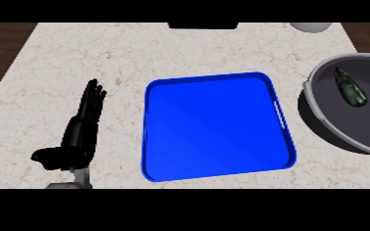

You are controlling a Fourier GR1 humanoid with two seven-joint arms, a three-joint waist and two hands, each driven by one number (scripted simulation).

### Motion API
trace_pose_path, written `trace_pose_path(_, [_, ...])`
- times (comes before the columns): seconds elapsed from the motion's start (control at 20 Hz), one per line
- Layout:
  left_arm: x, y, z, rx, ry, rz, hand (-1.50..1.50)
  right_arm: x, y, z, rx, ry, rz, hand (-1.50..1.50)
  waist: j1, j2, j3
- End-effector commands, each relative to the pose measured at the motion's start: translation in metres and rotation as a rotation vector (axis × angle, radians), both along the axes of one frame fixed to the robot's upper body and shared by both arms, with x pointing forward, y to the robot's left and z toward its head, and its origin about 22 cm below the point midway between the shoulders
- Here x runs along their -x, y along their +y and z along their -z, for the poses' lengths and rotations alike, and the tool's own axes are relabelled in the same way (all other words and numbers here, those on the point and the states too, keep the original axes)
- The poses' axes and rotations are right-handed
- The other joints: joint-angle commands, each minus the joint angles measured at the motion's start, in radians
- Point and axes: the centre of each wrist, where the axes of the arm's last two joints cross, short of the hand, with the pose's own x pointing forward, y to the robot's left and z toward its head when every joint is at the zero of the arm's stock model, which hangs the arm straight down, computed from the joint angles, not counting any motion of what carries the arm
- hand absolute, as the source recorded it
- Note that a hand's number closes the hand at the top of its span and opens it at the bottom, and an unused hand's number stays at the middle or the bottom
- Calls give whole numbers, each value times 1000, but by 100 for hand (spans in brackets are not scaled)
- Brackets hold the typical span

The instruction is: Pick the eggplant from the tray and place it in the pot

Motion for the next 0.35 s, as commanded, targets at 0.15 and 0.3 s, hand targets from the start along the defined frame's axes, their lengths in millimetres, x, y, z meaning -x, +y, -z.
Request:
trace_pose_path(0.15, [-8,-5,-11,-6,-4,5,0,35,-20,-10,1,-78,118,-150,-2,1,2])
trace_pose_path(0.3, [0,0,-5,20,-6,6,0,65,-26,0,-29,-86,123,-150,-6,0,2])
